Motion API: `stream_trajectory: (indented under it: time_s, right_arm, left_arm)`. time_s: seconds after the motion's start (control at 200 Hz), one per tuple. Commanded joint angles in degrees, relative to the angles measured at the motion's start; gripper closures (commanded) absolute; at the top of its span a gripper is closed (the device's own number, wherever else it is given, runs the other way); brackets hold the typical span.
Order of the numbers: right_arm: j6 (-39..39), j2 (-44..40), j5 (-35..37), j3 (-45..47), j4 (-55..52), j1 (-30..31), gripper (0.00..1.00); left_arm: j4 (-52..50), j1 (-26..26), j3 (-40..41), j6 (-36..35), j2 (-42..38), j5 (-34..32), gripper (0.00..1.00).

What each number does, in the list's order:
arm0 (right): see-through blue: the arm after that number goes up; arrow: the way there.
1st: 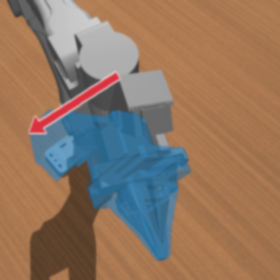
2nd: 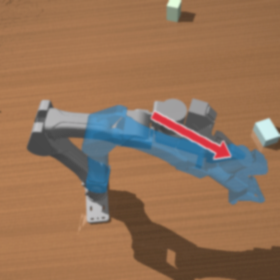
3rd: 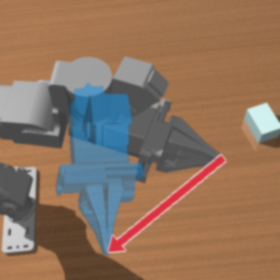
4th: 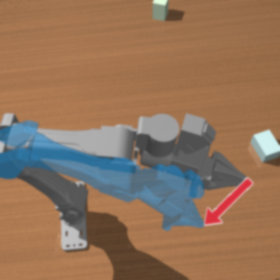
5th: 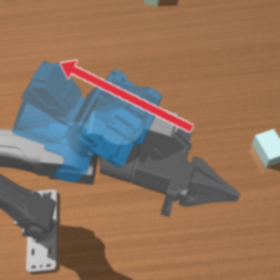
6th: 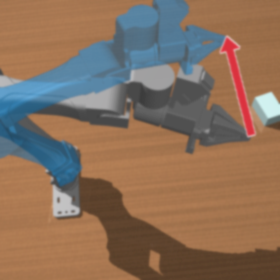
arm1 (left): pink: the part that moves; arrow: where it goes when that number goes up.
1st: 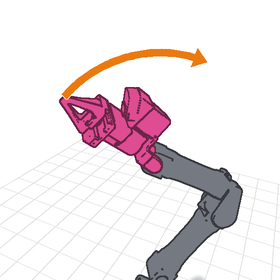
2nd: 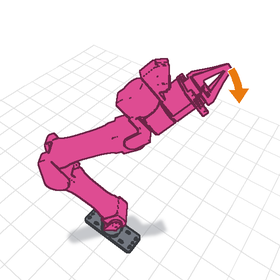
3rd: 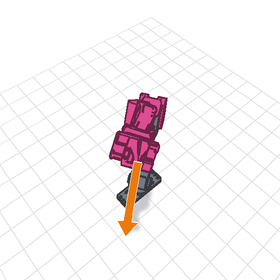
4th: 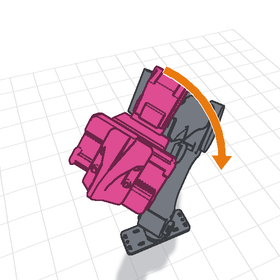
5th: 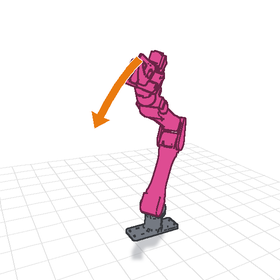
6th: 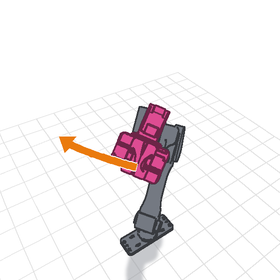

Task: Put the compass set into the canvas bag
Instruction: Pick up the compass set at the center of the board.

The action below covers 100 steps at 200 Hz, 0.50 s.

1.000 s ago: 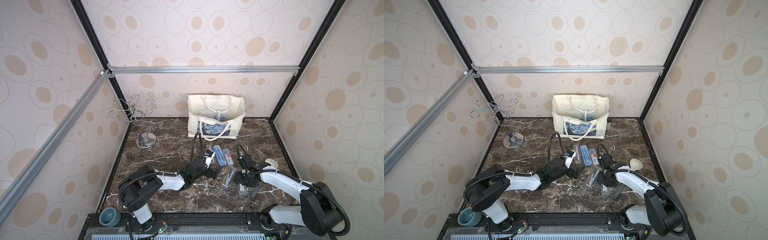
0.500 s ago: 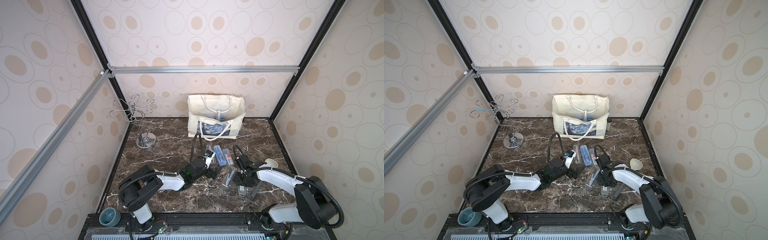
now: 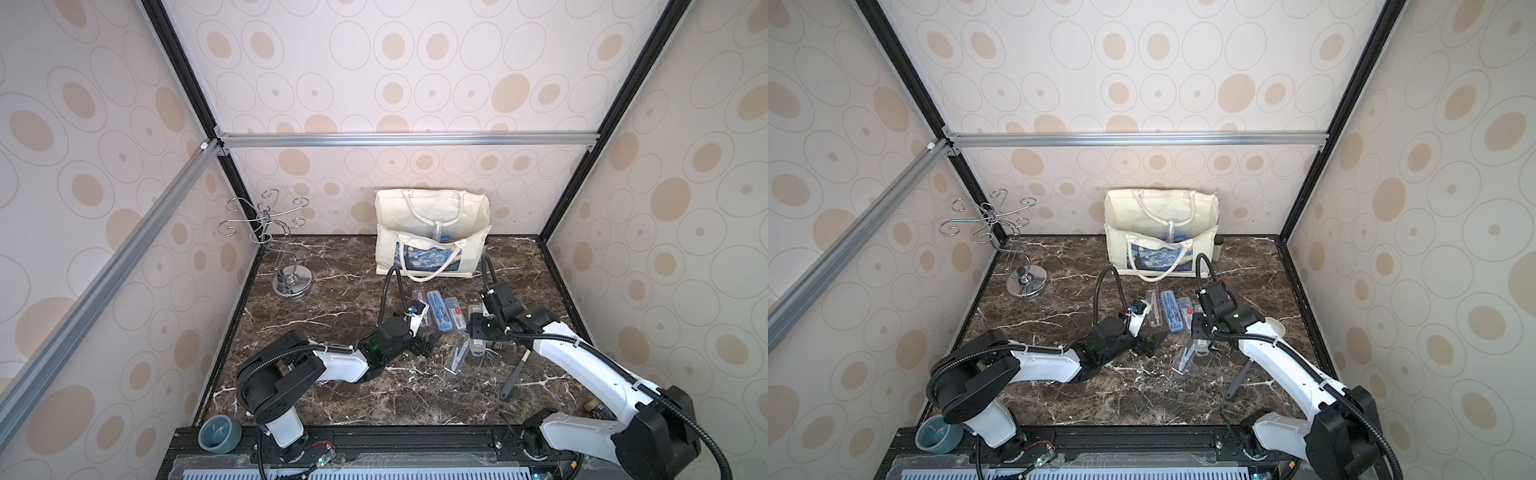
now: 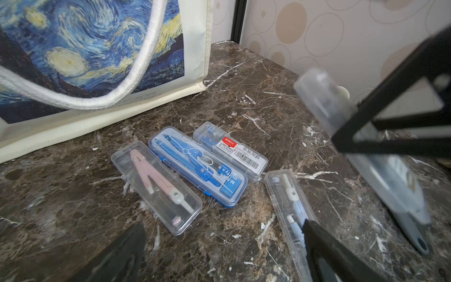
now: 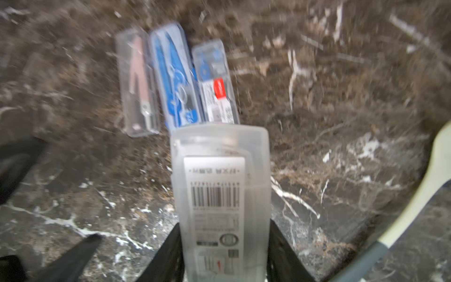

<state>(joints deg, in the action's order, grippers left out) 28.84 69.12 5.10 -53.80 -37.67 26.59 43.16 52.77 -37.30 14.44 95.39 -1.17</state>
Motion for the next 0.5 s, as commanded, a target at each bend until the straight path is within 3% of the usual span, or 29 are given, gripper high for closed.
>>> stream_trajectory:
  time_s: [0.0,0.495]
  right_arm:
    - [-3.8,1.0,-0.1,-6.9,2.4,0.3,0.6]
    - [-17.8,24.1,-4.5,-47.4,8.7,-1.0,0.59]
  left_arm:
    - [2.2,0.4,0.6,-2.0,-2.2,-1.8,0.0]
    - [0.8,0.4,4.5,-0.4,-6.9,-4.3,0.0]
